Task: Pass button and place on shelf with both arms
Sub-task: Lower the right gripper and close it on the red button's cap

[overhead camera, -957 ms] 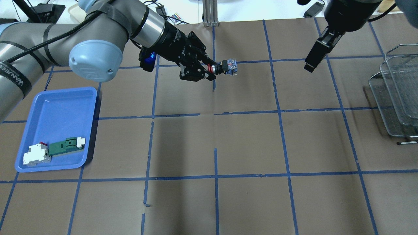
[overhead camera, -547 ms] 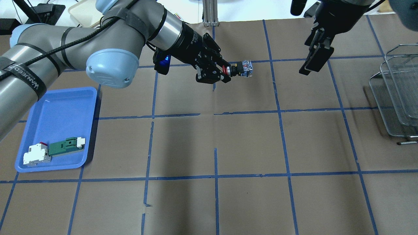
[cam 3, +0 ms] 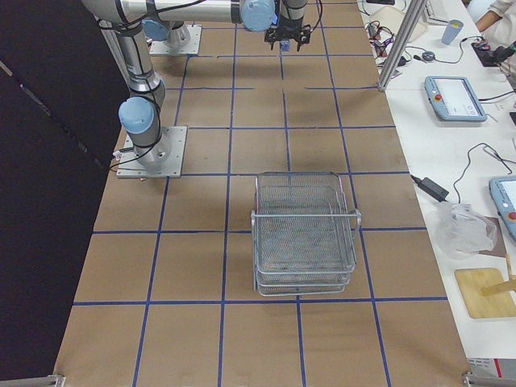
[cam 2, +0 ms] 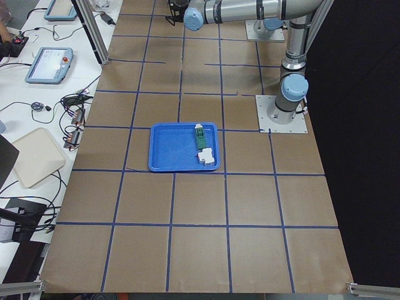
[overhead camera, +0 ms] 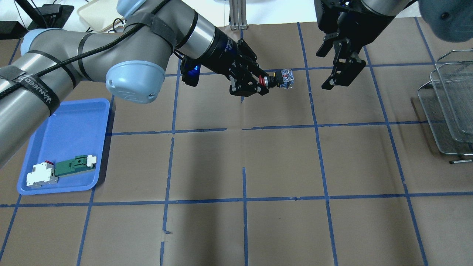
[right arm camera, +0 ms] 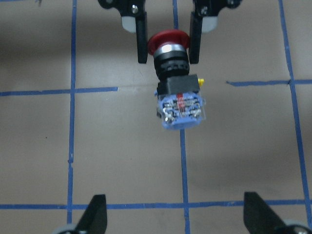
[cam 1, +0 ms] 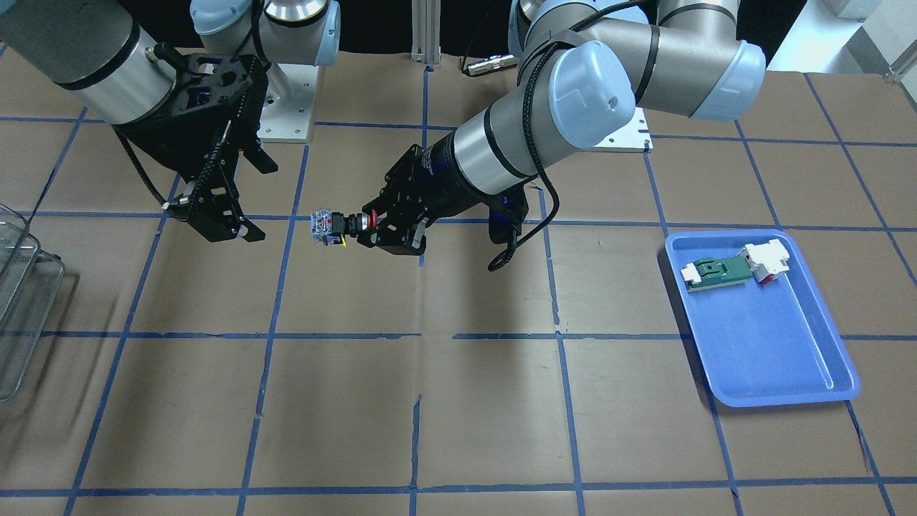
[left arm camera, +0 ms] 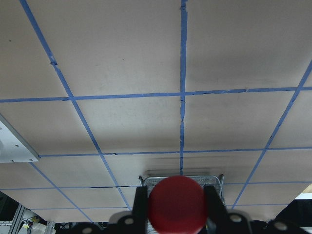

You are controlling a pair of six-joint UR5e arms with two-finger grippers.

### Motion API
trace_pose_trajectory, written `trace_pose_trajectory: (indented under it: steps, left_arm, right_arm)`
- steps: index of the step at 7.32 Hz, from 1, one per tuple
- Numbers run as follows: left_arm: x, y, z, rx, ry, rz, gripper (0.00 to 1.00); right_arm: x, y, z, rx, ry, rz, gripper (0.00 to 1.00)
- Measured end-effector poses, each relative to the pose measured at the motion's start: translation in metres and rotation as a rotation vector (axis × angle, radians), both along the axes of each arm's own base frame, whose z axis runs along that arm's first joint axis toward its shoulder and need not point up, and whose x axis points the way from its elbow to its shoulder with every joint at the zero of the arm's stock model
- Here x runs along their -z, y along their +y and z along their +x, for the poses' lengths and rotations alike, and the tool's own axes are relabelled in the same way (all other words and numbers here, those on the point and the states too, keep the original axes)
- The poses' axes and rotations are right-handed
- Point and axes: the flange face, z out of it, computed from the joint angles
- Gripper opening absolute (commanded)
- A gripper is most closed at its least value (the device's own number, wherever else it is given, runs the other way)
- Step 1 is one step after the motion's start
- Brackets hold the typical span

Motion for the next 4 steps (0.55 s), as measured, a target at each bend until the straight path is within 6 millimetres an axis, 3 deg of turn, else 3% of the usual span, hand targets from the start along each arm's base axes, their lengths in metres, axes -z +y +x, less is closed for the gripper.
trace_pose_trajectory:
  steps: [2,4]
  left_arm:
    - [-0.001,0.002,-0.003,0.004,0.001,0.000,0.00]
    - [-0.002,0.003,-0.003,0.005,0.002,-0.001,0.00]
  right_arm:
    - [0.010,0.005,0.027,-0.043,-0.026,0.017,1.00]
    - [0.023,0.000,0.041,-0.066,-0.029,0.021,1.00]
